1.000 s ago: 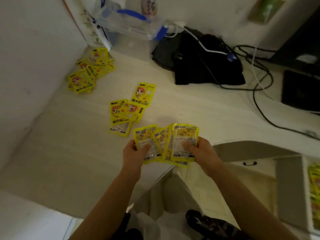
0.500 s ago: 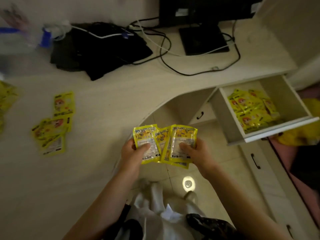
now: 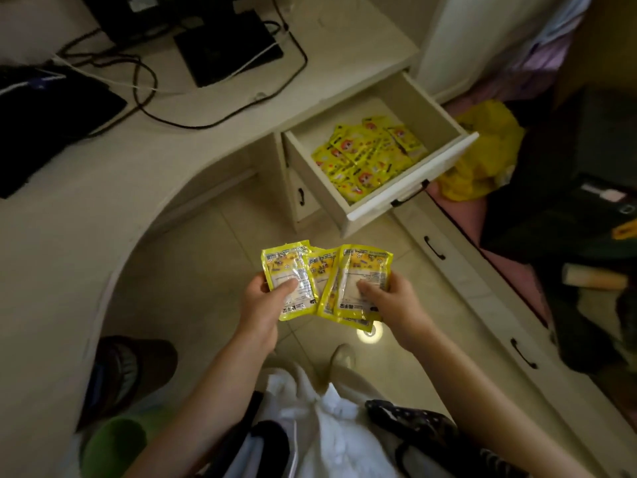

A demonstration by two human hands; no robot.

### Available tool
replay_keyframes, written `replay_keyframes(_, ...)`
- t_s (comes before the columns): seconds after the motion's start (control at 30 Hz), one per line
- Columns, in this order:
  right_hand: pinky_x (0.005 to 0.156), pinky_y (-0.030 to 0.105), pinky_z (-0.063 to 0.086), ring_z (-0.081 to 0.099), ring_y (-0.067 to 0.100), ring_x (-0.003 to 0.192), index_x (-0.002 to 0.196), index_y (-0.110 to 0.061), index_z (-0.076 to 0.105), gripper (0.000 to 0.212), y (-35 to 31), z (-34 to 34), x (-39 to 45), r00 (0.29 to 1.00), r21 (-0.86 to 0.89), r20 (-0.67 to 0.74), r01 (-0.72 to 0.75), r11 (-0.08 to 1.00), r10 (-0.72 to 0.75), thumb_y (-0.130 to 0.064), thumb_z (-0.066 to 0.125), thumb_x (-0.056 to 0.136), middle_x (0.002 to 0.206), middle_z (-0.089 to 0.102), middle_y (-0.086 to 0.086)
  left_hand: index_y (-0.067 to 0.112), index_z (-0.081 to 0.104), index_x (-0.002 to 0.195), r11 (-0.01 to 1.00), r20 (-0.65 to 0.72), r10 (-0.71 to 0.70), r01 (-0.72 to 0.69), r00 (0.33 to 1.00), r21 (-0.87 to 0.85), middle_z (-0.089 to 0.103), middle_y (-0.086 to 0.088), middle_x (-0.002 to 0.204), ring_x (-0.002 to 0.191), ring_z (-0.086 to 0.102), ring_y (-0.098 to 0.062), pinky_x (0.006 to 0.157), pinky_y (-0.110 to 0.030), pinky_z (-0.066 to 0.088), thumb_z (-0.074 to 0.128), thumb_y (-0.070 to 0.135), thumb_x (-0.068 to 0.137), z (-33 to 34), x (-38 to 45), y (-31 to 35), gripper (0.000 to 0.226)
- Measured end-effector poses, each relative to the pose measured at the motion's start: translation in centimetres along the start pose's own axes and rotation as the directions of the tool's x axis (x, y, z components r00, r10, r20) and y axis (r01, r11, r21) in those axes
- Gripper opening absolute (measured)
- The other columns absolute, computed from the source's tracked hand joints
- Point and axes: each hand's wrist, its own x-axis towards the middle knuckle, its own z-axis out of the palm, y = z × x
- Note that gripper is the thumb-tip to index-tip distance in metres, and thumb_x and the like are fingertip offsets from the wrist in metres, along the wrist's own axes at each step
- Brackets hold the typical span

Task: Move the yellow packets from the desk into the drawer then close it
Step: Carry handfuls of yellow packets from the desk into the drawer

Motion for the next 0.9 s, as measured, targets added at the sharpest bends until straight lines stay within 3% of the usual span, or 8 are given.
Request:
replay_keyframes(0.17,0.082,0.045,0.058,0.069,0.029,0.088,0.100,-0.010,0.059,0.010,-0.4,-5.6,0.8,0.999,0.078,-0.039,-0.005,0.997,0.008,-0.008,0.061,0.091,0.095,0.069,0.011,0.006,0.062,0.106,0.999,0.052,-0.030,0.029,0.998,0.015,0.070,-0.017,0.104,0.090,0.067,-0.031,0.084,-0.047,0.055,0.070,-0.002,0.079,6.2,-0.4,0.1,0.029)
replay_keyframes(0.3,0.084,0.050,0.056,0.067,0.030,0.087,0.089,-0.016,0.059,0.011,-1.3,-8.5,2.7,0.996,0.138,-0.082,-0.017,0.990,0.029,-0.006,0.061,0.090,0.089,0.068,0.007,0.007,0.062,0.104,0.999,0.061,-0.022,0.020,0.998,0.038,0.070,-0.014,0.099,0.082,0.068,-0.024,0.069,-0.035,0.057,0.070,-0.003,0.079,10.5,0.7,1.2,0.028)
replay_keyframes(0.4,0.084,0.052,0.056,0.068,0.032,0.089,0.092,-0.015,0.060,0.010,-3.0,-10.3,4.9,0.995,0.146,-0.090,-0.028,0.989,0.041,-0.005,0.061,0.090,0.091,0.068,0.008,0.011,0.063,0.099,0.998,0.069,-0.033,0.029,0.997,0.048,0.071,-0.012,0.096,0.080,0.068,-0.023,0.064,-0.032,0.056,0.070,-0.002,0.079,13.3,2.2,2.3,0.025)
replay_keyframes(0.53,0.084,0.052,0.056,0.069,0.034,0.095,0.113,-0.003,0.057,0.024,-6.3,-12.5,8.8,0.995,0.136,-0.092,-0.022,0.990,0.035,-0.006,0.061,0.090,0.104,0.069,0.016,0.012,0.063,0.096,0.999,0.073,-0.038,0.035,0.997,0.042,0.070,-0.014,0.101,0.086,0.068,-0.026,0.078,-0.041,0.057,0.070,-0.002,0.080,17.2,5.1,4.6,0.022)
replay_keyframes(0.73,0.085,0.053,0.056,0.070,0.033,0.094,0.107,-0.011,0.058,0.019,-11.6,-14.6,15.8,0.998,0.089,-0.060,-0.022,0.996,0.028,-0.008,0.063,0.089,0.105,0.070,0.015,0.013,0.063,0.096,0.995,0.049,-0.074,0.071,0.996,0.067,0.071,-0.012,0.101,0.096,0.068,-0.030,0.091,-0.050,0.053,0.072,0.002,0.079,21.9,10.4,9.0,0.023)
replay_keyframes(0.9,0.086,0.053,0.056,0.071,0.030,0.093,0.110,-0.009,0.060,0.022,-15.4,-16.3,20.4,1.000,0.032,0.000,-0.025,0.999,0.025,-0.008,0.063,0.089,0.105,0.071,0.013,0.011,0.064,0.100,0.997,0.029,-0.068,0.067,0.997,0.046,0.071,-0.013,0.100,0.092,0.068,-0.029,0.088,-0.050,0.054,0.071,0.000,0.079,25.2,13.4,12.0,0.024)
